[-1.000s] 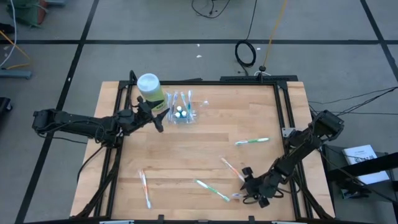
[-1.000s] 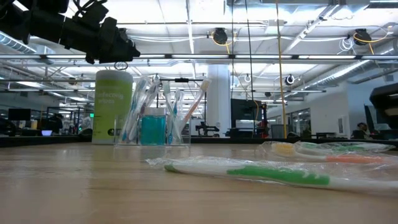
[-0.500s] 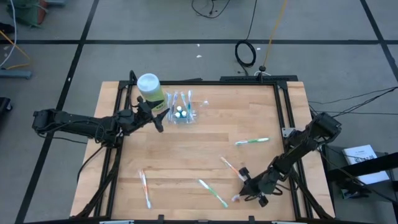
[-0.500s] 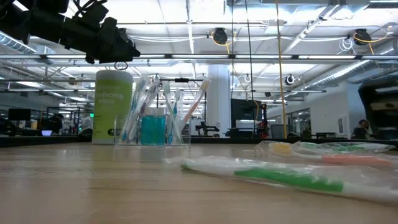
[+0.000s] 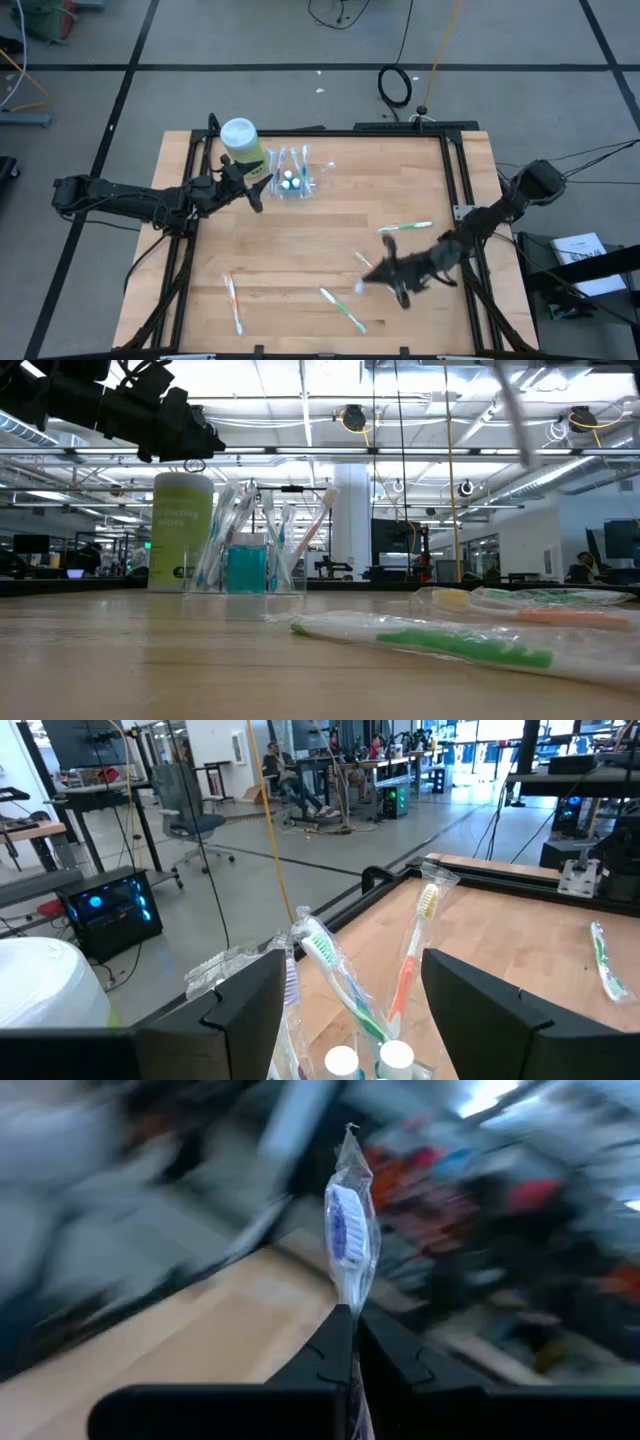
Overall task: Pick & Place toothbrushing station
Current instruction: Put the purple toothbrush into the transparent organizer
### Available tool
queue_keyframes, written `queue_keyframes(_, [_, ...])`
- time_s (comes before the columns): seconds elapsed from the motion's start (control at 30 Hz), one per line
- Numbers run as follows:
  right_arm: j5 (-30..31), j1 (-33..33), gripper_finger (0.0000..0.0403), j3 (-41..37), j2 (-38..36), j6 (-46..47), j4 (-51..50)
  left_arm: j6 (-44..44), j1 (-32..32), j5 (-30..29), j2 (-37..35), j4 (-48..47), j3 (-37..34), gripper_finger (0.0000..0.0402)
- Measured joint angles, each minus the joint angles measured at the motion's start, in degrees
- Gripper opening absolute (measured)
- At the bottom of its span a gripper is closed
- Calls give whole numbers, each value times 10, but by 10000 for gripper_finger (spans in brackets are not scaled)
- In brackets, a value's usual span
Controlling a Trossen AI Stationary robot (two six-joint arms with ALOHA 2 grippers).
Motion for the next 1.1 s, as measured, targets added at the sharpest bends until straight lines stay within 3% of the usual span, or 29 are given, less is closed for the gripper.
queue_keyframes(0.13, [-2,-78,4,0,-1,-28,158,0,0,0,0,0,0,241])
queue_keyframes(0.27, [-66,-183,4,0,0,-29,227,0,0,0,0,0,0,241])
queue_keyframes(0.4, [-163,-289,4,15,18,79,245,0,0,0,0,0,0,241])
queue_keyframes(0.5, [-177,-341,4,44,55,173,251,0,0,0,0,0,0,241])
queue_keyframes(0.9, [-177,-430,4,237,313,175,319,0,0,0,0,1,0,241])
queue_keyframes(1.1, [-149,-457,4,333,403,213,317,0,0,11,0,0,0,241])
